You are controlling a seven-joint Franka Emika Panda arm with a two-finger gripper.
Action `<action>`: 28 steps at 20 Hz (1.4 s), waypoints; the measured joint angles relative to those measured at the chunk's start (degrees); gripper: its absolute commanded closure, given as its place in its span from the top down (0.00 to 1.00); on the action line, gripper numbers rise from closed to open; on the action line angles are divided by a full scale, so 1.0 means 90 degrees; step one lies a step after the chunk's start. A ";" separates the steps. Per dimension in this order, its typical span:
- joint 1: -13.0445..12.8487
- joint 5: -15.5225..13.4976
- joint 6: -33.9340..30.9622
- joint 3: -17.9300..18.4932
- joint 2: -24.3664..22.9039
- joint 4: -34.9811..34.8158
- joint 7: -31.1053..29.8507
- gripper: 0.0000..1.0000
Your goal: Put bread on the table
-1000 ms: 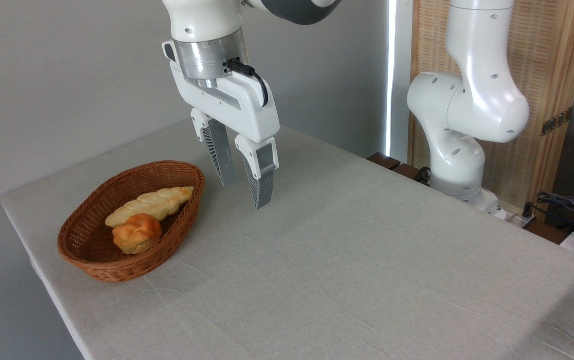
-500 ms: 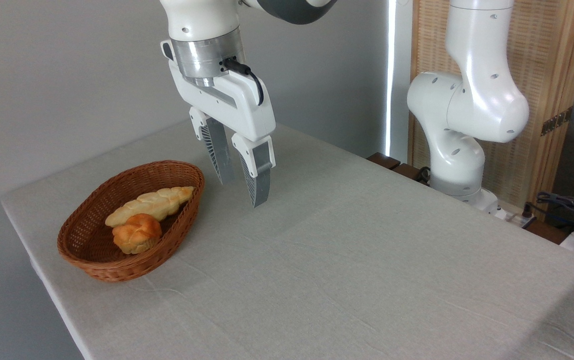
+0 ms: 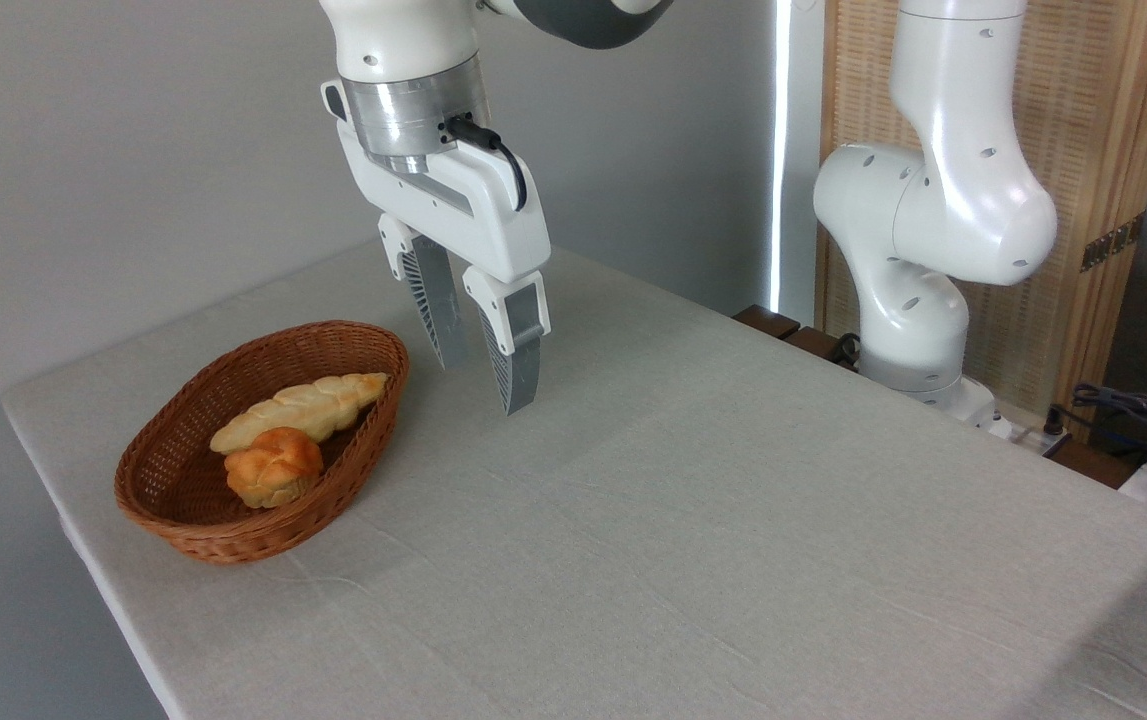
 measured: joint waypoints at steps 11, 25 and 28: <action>-0.0004 -0.0003 -0.0008 -0.0104 0.0000 0.0000 0.0000 1.00; -0.0441 -0.0774 0.0845 -0.0190 -0.0017 -0.0281 -0.0157 1.00; -0.0733 -0.0963 0.1773 -0.0195 0.0077 -0.0563 -0.0525 1.00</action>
